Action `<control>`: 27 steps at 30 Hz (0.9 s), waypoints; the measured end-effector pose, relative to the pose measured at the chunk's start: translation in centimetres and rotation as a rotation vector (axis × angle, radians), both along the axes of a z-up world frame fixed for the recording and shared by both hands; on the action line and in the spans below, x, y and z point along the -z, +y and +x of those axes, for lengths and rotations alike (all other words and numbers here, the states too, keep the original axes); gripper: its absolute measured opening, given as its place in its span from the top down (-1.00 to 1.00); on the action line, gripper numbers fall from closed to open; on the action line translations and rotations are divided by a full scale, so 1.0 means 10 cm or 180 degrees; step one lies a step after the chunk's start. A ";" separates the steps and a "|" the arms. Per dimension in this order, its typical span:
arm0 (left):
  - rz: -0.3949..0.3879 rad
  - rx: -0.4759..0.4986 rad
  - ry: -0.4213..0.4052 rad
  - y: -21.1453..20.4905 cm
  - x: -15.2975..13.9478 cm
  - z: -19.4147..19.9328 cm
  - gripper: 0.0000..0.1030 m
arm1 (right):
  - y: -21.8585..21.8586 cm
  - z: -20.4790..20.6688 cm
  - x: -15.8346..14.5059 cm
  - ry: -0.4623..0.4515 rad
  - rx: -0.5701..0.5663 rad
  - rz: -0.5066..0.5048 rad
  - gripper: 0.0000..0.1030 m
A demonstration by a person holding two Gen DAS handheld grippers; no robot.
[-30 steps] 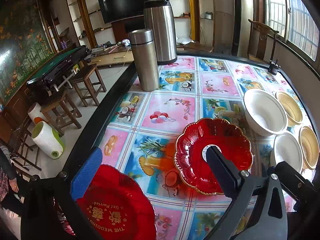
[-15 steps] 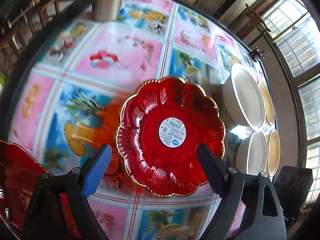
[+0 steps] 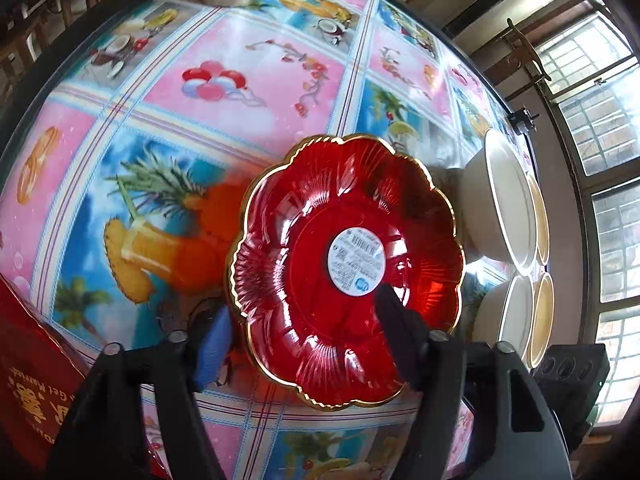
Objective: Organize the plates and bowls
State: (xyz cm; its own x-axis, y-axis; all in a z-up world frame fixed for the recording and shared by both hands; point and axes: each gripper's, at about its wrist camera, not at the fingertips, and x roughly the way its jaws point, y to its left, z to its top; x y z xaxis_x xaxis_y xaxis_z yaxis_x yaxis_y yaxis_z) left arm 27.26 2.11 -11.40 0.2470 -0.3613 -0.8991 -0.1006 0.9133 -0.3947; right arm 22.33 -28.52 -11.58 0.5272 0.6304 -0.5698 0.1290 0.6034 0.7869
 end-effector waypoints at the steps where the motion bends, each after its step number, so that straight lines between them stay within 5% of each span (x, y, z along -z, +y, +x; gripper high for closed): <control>1: 0.0023 -0.0011 -0.0026 0.01 0.00 -0.01 -0.12 | 0.00 0.01 0.01 0.0005 0.0006 -0.0020 0.17; 4: 0.0080 -0.0068 -0.0054 0.06 0.00 -0.03 0.12 | 0.03 0.02 0.04 0.0022 0.0026 -0.0136 0.35; 6: 0.0125 -0.0105 -0.0075 0.10 0.00 -0.07 0.32 | 0.05 0.04 0.07 0.0040 0.0015 -0.0179 0.65; 10: 0.0111 -0.0118 -0.0081 0.12 0.04 -0.11 0.78 | 0.00 0.05 0.17 0.0148 0.0078 -0.0165 0.82; 27: 0.0088 -0.0550 -0.0514 0.11 -0.08 -0.56 0.86 | 0.02 -0.04 0.13 0.0086 0.0042 -0.0193 0.83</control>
